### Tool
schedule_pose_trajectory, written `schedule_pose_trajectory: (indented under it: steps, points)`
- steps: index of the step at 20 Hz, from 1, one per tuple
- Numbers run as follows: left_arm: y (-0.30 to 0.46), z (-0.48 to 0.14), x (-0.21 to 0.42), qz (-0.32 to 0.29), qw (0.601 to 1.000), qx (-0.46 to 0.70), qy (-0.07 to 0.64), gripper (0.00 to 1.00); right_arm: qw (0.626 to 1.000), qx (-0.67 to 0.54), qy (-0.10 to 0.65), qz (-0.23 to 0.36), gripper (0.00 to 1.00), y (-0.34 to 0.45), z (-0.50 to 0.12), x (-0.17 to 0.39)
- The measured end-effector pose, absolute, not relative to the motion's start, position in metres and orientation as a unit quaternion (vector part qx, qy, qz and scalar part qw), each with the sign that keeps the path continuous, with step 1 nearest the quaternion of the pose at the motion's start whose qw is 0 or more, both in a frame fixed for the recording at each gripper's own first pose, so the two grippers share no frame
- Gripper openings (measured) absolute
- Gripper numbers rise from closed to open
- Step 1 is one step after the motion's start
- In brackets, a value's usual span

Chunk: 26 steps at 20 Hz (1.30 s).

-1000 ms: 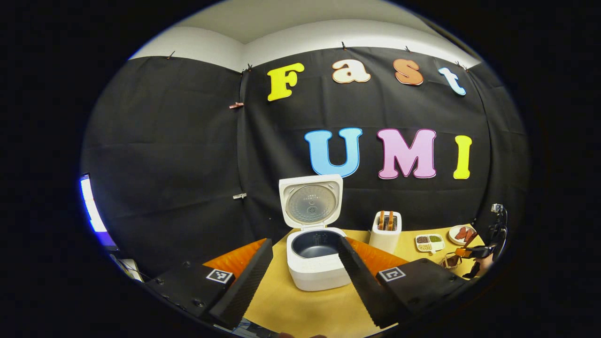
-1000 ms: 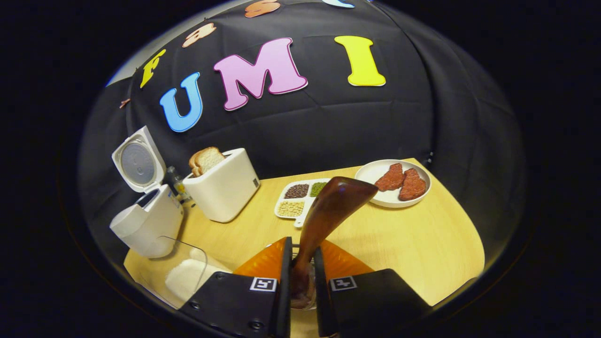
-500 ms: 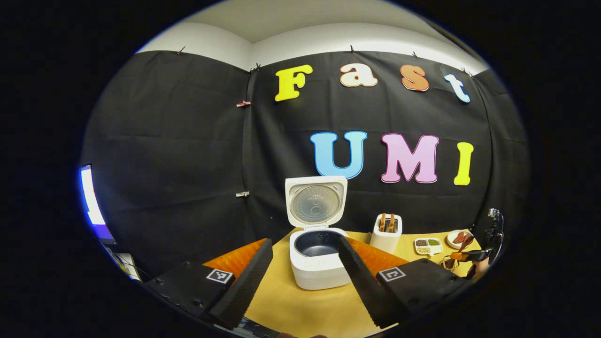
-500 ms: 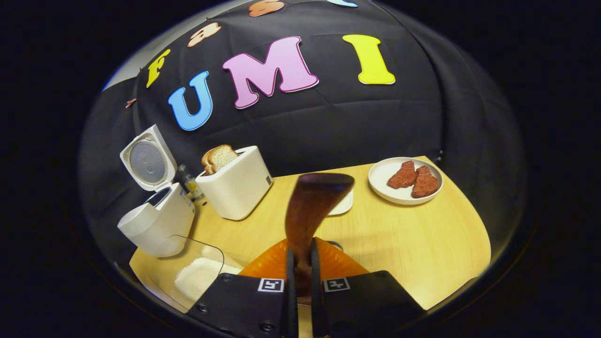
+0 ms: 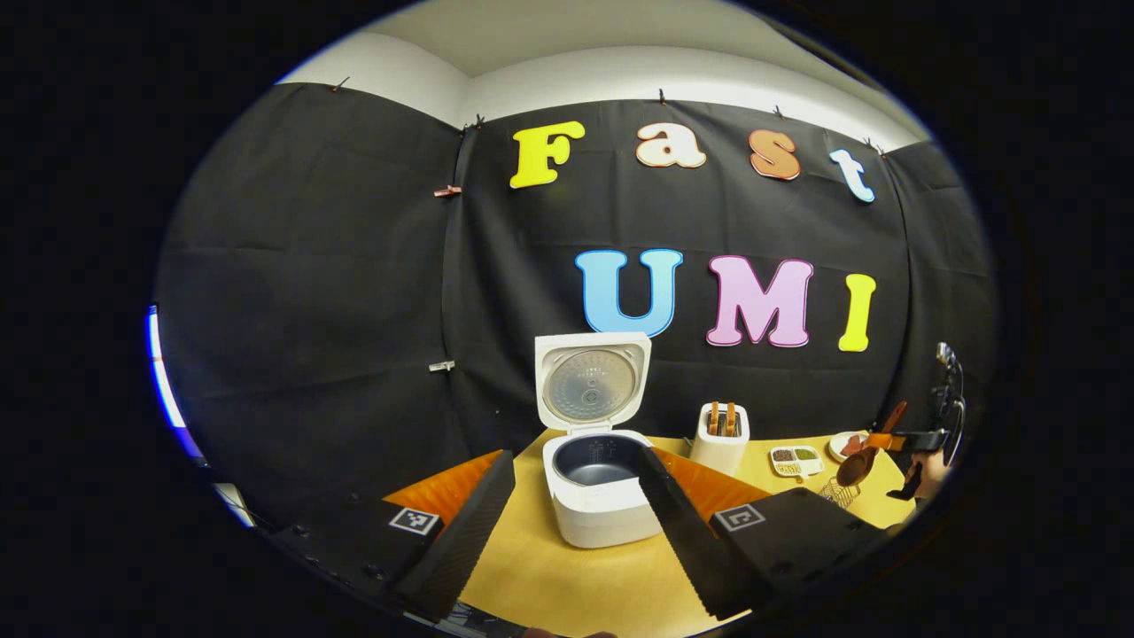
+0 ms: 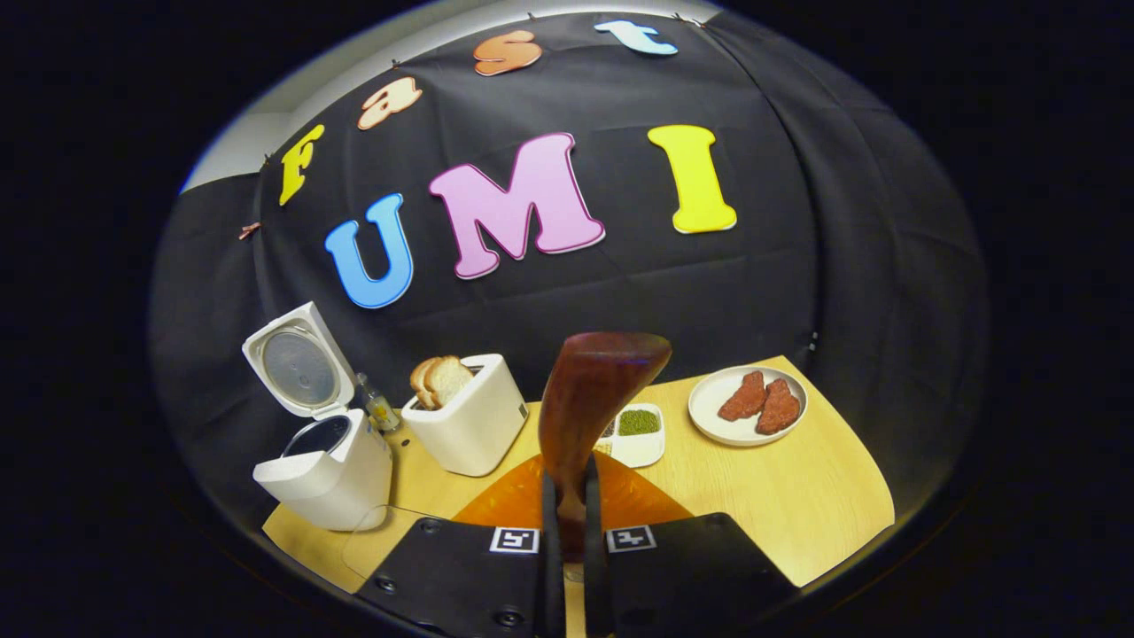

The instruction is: Close the left gripper, press the button to open the rice cooker; take a wooden spoon from the chopstick holder with the right hand, scoop a spoonful of rice and pour it into the rice cooker, then put the wooden spoon back into the chopstick holder.

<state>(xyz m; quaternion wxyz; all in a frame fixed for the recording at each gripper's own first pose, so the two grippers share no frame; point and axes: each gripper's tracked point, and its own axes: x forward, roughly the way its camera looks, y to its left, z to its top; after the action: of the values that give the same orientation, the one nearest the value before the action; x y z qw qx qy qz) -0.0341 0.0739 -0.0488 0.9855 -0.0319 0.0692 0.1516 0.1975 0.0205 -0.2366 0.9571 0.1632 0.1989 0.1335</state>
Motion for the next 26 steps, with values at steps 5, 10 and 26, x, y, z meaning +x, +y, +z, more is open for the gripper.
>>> schedule_pose_trajectory:
  steps: [5, 10, 26]
  points:
    - [0.094, -0.05, -0.04, 0.132, 0.989, -0.026, 0.059, 0.97, 0.955, 0.115, 0.2, 0.187, 0.13, 0.09, -0.222, 0.157]
    - [0.107, -0.059, -0.053, 0.111, 0.992, -0.026, 0.057, 0.97, 0.95, 0.042, 0.23, 0.206, 0.13, 0.157, -0.259, 0.133]
    - [0.16, -0.082, -0.073, 0.115, 0.989, -0.05, 0.076, 0.96, 0.886, 0.277, 0.355, 0.112, 0.13, 0.227, -0.359, 0.116]
